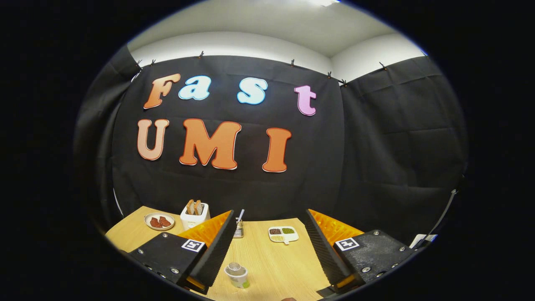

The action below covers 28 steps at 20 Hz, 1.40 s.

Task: Take the bottle from table, then pour the juice into the cup, finally place the bottle on the coaster

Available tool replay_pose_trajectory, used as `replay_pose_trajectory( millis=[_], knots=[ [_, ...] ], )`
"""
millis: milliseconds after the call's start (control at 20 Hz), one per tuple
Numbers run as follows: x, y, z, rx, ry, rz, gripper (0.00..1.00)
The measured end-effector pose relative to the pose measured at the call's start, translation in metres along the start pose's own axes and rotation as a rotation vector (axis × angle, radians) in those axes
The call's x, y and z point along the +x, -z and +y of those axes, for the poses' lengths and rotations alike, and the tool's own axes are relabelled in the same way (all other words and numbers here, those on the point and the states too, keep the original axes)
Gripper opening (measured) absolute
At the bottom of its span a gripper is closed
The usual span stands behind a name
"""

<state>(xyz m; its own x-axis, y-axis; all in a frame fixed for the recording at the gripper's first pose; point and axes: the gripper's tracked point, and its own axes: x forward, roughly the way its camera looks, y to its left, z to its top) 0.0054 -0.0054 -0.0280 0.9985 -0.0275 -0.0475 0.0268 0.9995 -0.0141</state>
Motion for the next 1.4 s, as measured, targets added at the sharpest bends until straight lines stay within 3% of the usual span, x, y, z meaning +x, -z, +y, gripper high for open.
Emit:
replay_pose_trajectory(
  millis=[250,650,1100,1400],
  knots=[
    [0.003,0.027,0.021,-0.013,-0.043,0.024,0.97],
    [-0.010,0.129,0.071,-0.130,-0.176,0.203,0.98],
    [-0.011,0.229,0.088,-0.164,-0.228,0.382,0.99],
    [0.008,0.283,0.085,-0.118,-0.196,0.466,1.00]
  ],
)
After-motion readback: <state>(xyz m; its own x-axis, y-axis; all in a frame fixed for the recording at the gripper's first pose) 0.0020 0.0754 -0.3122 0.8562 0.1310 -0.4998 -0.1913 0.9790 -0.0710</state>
